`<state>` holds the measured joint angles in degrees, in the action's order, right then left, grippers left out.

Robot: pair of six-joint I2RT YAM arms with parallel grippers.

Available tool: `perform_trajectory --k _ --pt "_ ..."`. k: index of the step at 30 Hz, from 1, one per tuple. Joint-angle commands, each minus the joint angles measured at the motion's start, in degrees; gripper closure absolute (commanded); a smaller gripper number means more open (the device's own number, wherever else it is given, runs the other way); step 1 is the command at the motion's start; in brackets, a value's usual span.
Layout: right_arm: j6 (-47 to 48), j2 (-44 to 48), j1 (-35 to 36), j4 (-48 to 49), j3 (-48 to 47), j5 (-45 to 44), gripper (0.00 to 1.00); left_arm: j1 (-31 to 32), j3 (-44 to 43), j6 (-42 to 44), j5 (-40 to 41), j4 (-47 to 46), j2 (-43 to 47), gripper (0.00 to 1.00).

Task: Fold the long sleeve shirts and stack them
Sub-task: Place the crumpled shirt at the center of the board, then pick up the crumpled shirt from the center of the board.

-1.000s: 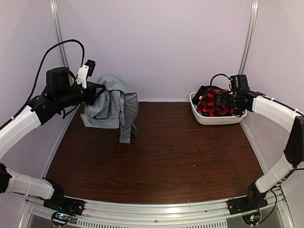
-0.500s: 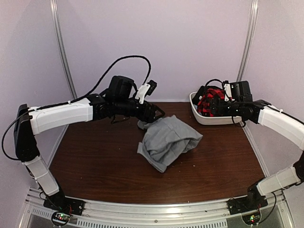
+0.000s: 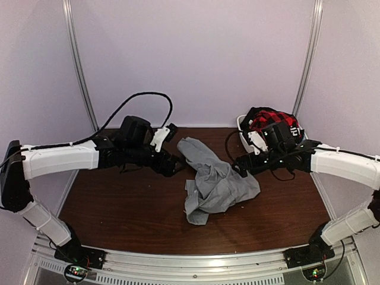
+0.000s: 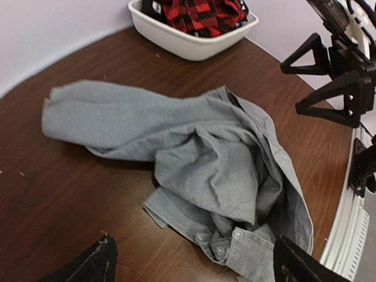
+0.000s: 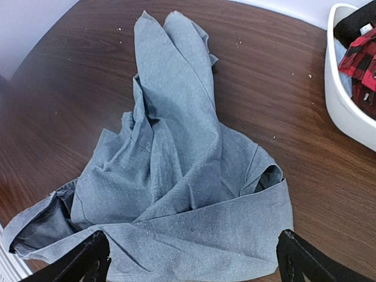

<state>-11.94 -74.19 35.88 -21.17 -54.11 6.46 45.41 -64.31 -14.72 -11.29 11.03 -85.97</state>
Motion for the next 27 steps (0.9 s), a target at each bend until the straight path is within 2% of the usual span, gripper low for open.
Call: perform_trajectory --k 1,5,10,16,20,22,25,27 --pt "-2.24 -5.65 1.10 3.03 -1.81 3.49 0.00 0.15 6.55 -9.19 -14.10 -10.00 -3.34 0.08" --pt "-4.78 -15.01 1.79 0.97 -8.68 2.51 0.01 3.27 10.44 -12.35 -16.98 -18.60 -4.36 0.08" --pt "-5.71 -23.48 2.05 -1.18 -14.97 2.50 0.13 5.19 10.79 -13.96 -17.87 -19.27 -7.90 0.15" --pt "-5.92 -28.58 1.96 -2.98 -18.38 2.21 0.45 6.30 11.14 -15.01 -20.89 -19.22 -11.55 0.33" --pt "-5.74 -29.04 1.74 -2.57 -19.26 2.03 0.60 6.63 11.96 -15.32 -23.13 -20.17 -11.94 0.42" --pt "-5.68 -29.46 1.37 -2.73 -19.82 1.71 0.71 7.16 12.02 -15.01 -24.18 -20.40 -12.15 0.49" --pt "-5.62 -29.53 0.06 -2.98 -20.22 0.87 0.97 7.50 12.18 -15.02 -25.31 -20.75 -12.73 0.68" --pt "-5.61 -28.35 -0.90 -3.24 -20.29 0.10 1.00 7.50 12.44 -15.16 -25.99 -20.82 -13.15 0.83"
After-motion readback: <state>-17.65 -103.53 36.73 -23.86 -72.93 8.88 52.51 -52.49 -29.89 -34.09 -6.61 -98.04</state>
